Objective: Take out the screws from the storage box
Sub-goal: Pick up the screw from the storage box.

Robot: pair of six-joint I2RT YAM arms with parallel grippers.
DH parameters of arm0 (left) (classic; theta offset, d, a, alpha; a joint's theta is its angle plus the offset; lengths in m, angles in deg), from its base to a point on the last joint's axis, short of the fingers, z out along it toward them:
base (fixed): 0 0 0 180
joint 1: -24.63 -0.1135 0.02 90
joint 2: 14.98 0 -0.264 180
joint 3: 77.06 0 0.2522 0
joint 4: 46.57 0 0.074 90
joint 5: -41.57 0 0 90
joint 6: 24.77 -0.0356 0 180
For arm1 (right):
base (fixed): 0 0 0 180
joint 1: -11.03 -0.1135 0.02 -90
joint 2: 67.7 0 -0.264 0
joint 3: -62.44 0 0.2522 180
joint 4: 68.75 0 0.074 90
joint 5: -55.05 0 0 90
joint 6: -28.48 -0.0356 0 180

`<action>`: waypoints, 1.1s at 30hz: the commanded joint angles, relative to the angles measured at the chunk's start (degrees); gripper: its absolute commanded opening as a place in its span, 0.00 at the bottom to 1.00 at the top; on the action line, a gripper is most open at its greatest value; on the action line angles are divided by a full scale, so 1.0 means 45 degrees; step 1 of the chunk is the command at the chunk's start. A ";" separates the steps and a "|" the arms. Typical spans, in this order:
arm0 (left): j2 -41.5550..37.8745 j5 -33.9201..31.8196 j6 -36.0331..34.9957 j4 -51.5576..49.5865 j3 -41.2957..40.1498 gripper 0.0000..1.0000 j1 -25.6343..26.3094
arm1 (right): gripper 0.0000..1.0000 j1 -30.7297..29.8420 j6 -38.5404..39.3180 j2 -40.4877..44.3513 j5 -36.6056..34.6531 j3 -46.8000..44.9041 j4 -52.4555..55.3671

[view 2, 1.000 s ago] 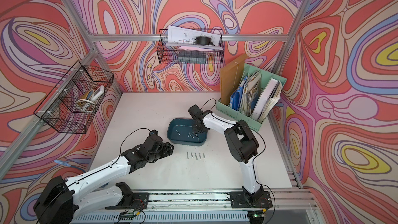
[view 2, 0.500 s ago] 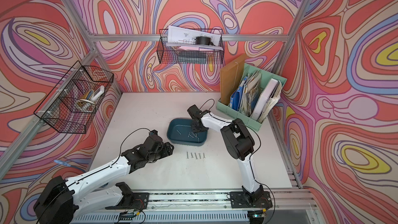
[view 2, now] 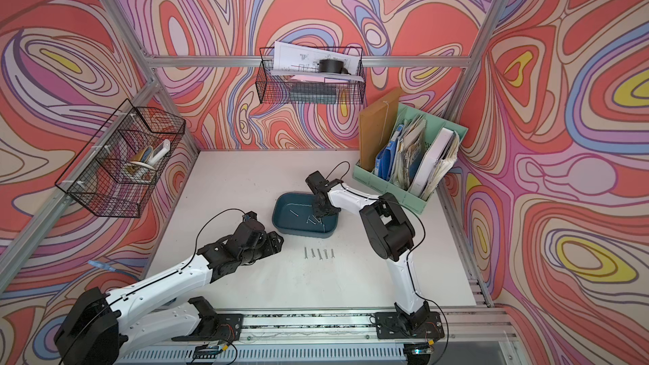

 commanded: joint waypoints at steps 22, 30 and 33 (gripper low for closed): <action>-0.0093 -0.0260 -0.0592 -0.0889 0.0991 0.73 0.0079 | 0.02 -0.0038 -0.0517 0.1368 0.1018 0.0215 0.0277; 0.0077 -0.0154 -0.0611 -0.0731 0.1030 0.73 0.0078 | 0.02 -0.0068 -0.0447 0.2225 0.0657 -0.0043 0.0861; 0.0218 -0.0114 -0.0670 -0.0719 0.1131 0.74 0.0078 | 0.02 -0.0116 -0.0493 0.2848 0.0489 -0.0305 0.1277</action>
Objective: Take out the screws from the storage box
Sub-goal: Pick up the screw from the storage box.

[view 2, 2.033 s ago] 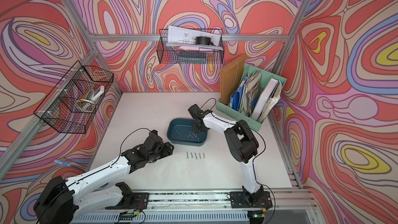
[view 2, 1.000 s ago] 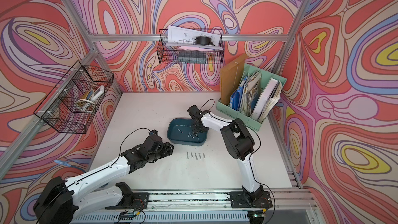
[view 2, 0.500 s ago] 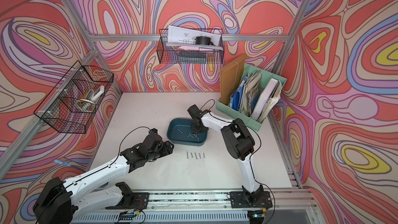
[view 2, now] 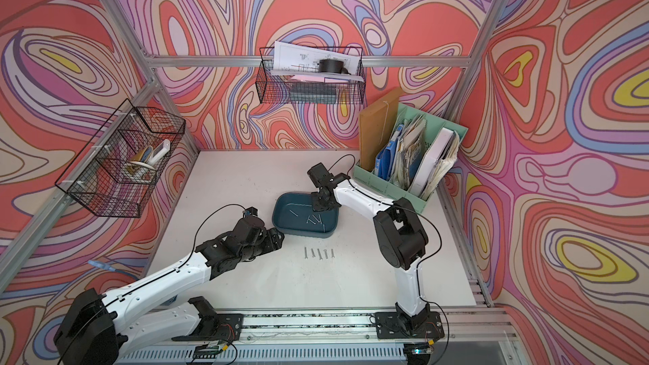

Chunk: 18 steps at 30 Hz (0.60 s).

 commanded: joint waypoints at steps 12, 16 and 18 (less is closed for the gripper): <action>0.0959 0.0274 -0.0739 -0.0247 0.1233 0.74 0.0079 | 0.02 -0.0247 -0.1249 0.5527 -0.0913 -0.3984 0.2086; 0.1284 0.0334 -0.1031 -0.0812 0.1946 0.73 0.0078 | 0.03 -0.0282 -0.1589 0.6458 -0.0738 -0.5481 0.1890; 0.1413 0.0428 -0.1307 -0.1277 0.2630 0.73 0.0078 | 0.03 -0.0292 -0.1747 0.6685 -0.0551 -0.6297 0.1379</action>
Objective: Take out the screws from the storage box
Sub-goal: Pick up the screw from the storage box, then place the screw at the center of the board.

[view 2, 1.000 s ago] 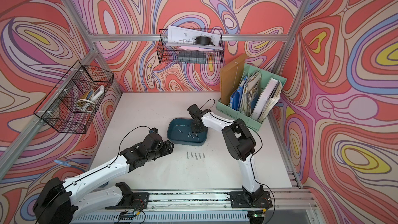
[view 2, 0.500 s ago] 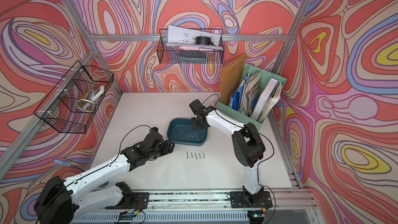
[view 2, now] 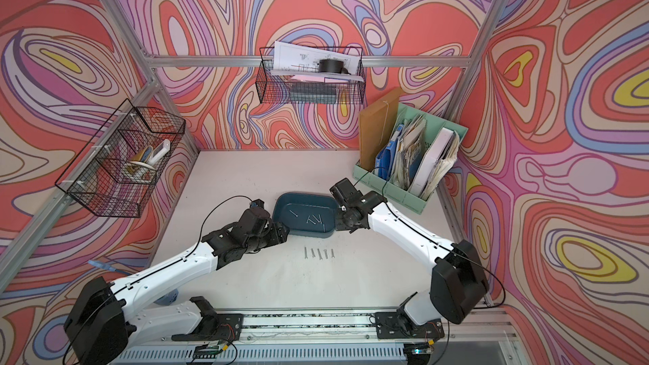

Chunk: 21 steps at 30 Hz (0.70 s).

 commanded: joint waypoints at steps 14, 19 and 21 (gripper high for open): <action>0.3087 0.0426 -0.2093 -0.3625 0.4930 0.69 -0.0015 | 0.03 -0.0635 -0.0937 -0.0596 0.1099 -0.3623 -0.3711; 0.3814 0.0681 -0.2084 -0.3693 0.5368 0.69 -0.0072 | 0.05 -0.0737 -0.0883 -0.0984 0.1016 -0.4048 -0.4203; 0.4358 0.0698 -0.2285 -0.4272 0.5975 0.69 -0.0165 | 0.05 -0.0772 -0.0843 -0.1223 0.0987 -0.4142 -0.4286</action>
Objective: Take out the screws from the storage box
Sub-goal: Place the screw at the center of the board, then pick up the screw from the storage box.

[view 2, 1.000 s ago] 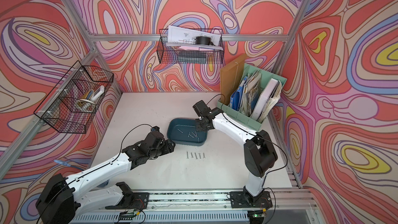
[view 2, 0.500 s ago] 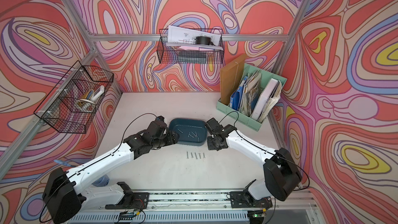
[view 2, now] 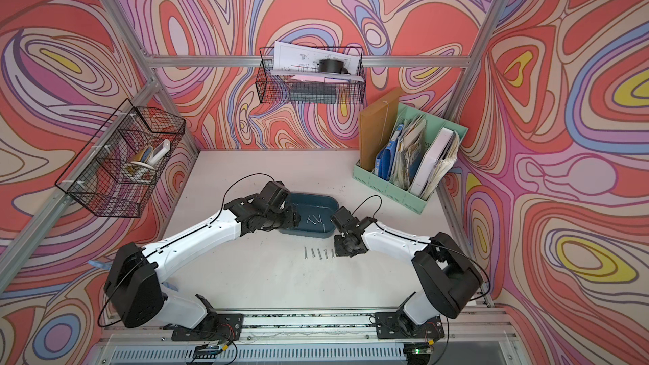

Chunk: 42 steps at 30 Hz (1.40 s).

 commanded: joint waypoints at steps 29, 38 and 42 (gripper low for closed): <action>0.6643 -0.2063 0.1086 -0.3268 0.6396 0.45 -0.0840 | 0.30 -0.0211 0.0552 0.2313 -0.1360 0.0701 0.0010; 0.7747 -0.2847 0.3155 -0.3882 0.7117 0.38 -0.0970 | 0.29 0.0170 0.0561 0.1970 -0.1596 0.0703 -0.0479; 0.8154 -0.2099 0.3315 -0.3396 0.7008 0.32 -0.1144 | 0.29 0.0394 0.0663 0.1931 -0.1631 0.0678 -0.0513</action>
